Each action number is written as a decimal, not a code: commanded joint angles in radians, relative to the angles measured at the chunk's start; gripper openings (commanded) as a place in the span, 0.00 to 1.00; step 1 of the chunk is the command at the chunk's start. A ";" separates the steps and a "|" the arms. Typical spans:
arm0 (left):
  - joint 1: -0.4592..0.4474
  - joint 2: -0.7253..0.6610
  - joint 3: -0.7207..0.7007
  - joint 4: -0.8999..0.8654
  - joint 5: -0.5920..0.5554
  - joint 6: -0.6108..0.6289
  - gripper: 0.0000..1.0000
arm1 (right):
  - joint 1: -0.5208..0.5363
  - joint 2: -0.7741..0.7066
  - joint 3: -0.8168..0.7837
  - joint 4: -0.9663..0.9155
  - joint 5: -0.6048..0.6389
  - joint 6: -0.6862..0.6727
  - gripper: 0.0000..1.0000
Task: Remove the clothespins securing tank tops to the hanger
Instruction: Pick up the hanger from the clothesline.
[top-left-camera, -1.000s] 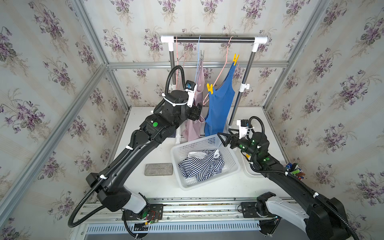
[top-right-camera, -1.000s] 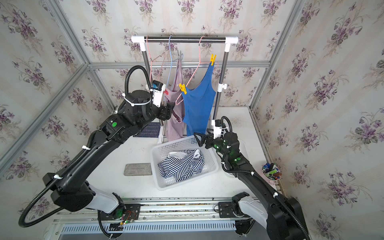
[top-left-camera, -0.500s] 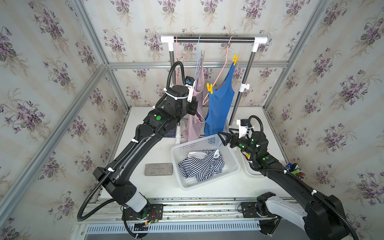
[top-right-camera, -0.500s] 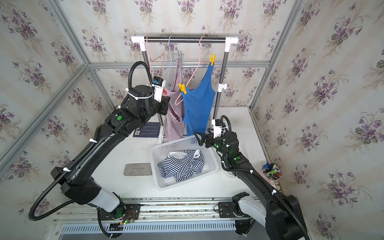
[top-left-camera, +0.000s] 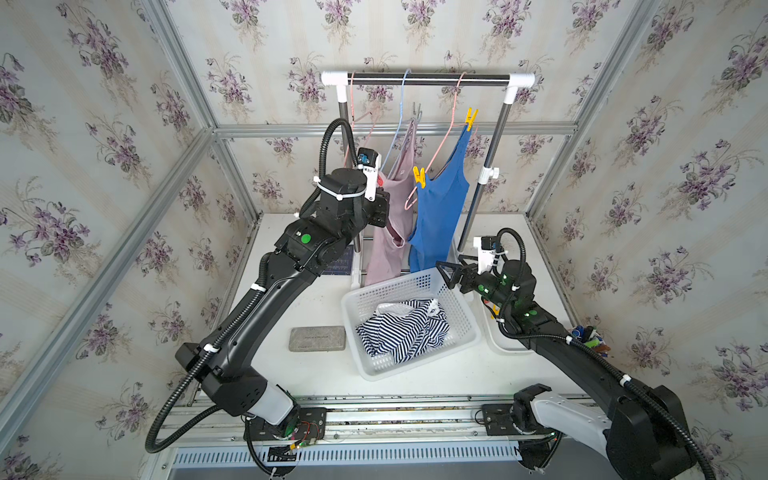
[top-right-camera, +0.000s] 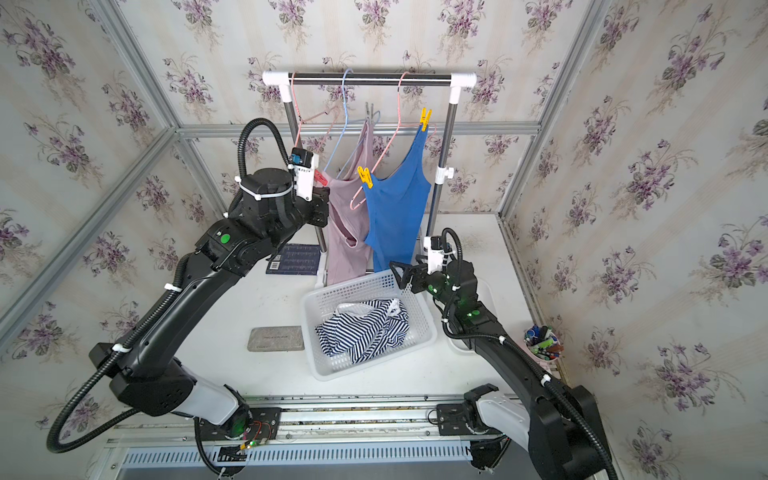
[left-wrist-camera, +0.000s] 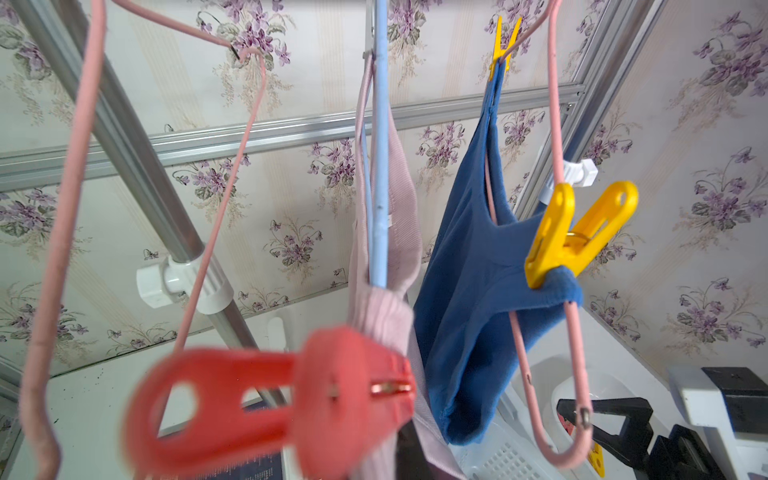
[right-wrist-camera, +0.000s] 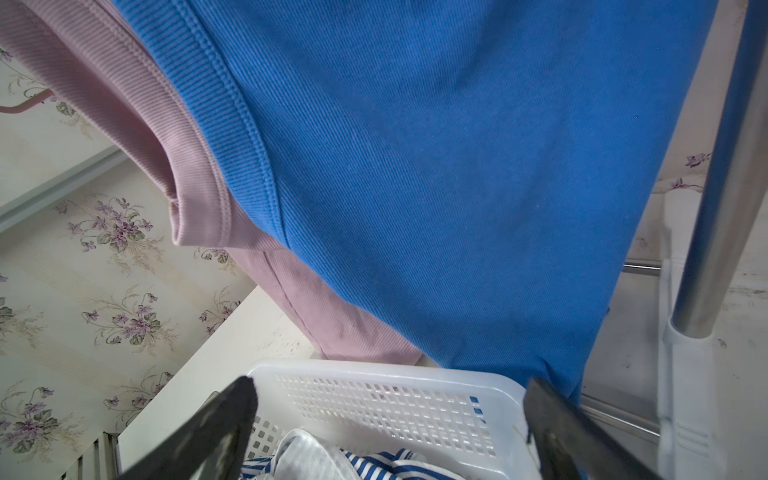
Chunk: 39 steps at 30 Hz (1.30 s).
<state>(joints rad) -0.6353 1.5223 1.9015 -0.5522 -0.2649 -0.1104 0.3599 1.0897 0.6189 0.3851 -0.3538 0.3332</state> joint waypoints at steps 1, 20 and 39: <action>0.008 -0.029 -0.017 0.155 0.003 -0.030 0.00 | 0.000 0.006 0.009 0.036 -0.010 -0.010 1.00; 0.013 -0.393 -0.397 0.233 0.114 -0.081 0.00 | -0.003 -0.029 -0.016 0.006 -0.003 -0.007 1.00; 0.013 -0.702 -0.533 0.211 0.119 -0.092 0.00 | -0.003 -0.015 -0.055 0.047 -0.065 0.058 1.00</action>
<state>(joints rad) -0.6239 0.8345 1.3617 -0.4023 -0.1600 -0.1848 0.3573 1.0695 0.5591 0.4007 -0.4019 0.3794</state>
